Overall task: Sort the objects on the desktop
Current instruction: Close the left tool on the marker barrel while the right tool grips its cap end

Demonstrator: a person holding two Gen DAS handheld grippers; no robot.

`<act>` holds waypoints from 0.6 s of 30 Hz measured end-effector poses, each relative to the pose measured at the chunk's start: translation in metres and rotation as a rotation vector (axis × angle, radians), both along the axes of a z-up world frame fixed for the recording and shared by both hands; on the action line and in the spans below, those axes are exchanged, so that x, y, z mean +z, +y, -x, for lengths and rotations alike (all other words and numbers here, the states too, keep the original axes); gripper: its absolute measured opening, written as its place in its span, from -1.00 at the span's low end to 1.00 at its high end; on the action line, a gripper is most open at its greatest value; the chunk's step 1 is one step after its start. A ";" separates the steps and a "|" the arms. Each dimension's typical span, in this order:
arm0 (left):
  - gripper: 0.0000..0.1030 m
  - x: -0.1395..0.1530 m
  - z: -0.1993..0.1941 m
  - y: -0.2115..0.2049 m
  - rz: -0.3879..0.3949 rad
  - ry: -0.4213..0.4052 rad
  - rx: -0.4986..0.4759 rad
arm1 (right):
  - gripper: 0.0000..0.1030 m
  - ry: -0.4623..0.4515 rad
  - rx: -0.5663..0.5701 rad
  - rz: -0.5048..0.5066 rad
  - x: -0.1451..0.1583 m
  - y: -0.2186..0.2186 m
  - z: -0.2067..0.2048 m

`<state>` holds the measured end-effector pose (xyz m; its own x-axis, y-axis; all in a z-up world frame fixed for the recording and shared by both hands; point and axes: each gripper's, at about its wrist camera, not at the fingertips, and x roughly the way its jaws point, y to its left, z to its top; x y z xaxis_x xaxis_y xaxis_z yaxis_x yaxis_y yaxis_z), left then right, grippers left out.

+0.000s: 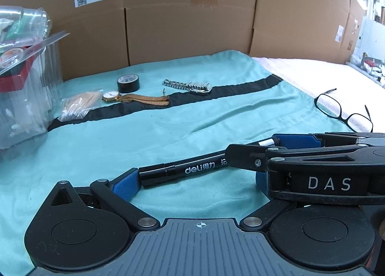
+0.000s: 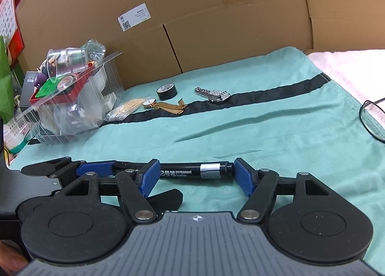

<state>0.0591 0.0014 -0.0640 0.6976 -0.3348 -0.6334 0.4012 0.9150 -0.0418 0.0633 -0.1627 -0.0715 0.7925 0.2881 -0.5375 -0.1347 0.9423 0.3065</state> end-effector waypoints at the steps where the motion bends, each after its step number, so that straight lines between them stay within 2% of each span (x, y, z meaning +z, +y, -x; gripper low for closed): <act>1: 1.00 0.000 0.000 -0.001 -0.005 -0.001 0.000 | 0.46 0.000 0.003 -0.002 0.000 0.000 0.000; 18: 1.00 0.001 0.001 -0.002 -0.022 -0.011 -0.001 | 0.54 -0.004 0.012 -0.015 0.000 0.000 0.002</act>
<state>0.0576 -0.0008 -0.0633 0.7043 -0.3215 -0.6329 0.4023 0.9153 -0.0172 0.0613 -0.1627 -0.0716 0.7911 0.3056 -0.5298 -0.1470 0.9358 0.3203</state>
